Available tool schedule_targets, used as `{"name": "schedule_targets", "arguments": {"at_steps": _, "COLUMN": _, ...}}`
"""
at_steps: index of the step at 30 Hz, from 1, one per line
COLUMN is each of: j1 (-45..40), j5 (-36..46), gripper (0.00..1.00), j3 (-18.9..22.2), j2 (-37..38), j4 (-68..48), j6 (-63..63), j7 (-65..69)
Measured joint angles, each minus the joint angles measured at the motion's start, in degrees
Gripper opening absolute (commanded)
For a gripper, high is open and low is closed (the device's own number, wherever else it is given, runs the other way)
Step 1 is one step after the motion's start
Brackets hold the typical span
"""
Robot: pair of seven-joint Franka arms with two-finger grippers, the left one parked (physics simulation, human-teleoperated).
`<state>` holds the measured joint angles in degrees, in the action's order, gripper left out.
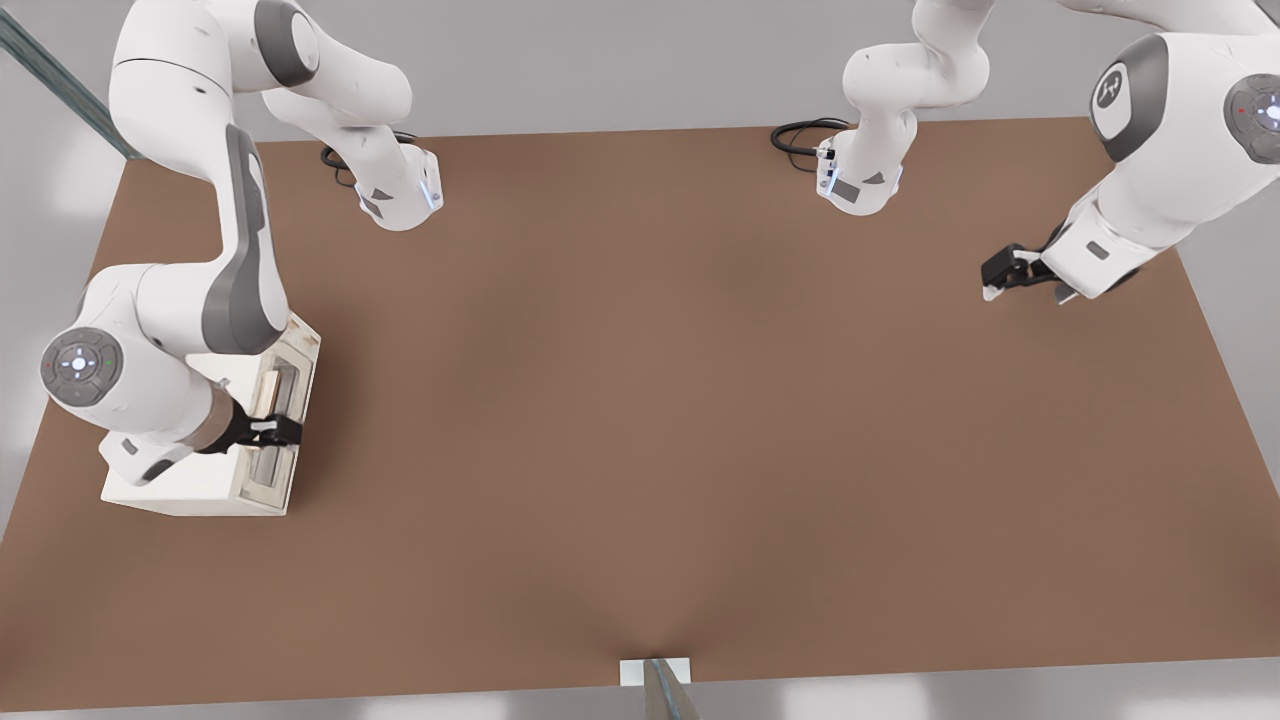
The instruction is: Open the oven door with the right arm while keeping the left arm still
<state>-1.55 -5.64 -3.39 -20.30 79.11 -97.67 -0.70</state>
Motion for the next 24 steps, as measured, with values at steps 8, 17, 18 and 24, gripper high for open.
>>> {"name": "schedule_targets", "arguments": {"at_steps": 8, "j1": 11.0, "j5": -30.6, "gripper": 0.4, "j3": 1.8, "j2": 1.6, "j4": 14.0, "j6": 6.9, "j7": -3.0}}
{"name": "schedule_targets", "arguments": {"at_steps": 17, "j1": 14.8, "j5": -47.1, "gripper": 0.21, "j3": 2.0, "j2": -2.5, "j4": 19.6, "j6": 15.5, "j7": -19.1}}
{"name": "schedule_targets", "arguments": {"at_steps": 18, "j1": 13.5, "j5": -47.5, "gripper": 0.21, "j3": 2.0, "j2": -2.8, "j4": 21.1, "j6": 14.5, "j7": -20.9}}
{"name": "schedule_targets", "arguments": {"at_steps": 24, "j1": 14.3, "j5": -48.2, "gripper": 0.21, "j3": 1.9, "j2": -3.9, "j4": 25.1, "j6": 11.0, "j7": -31.0}}
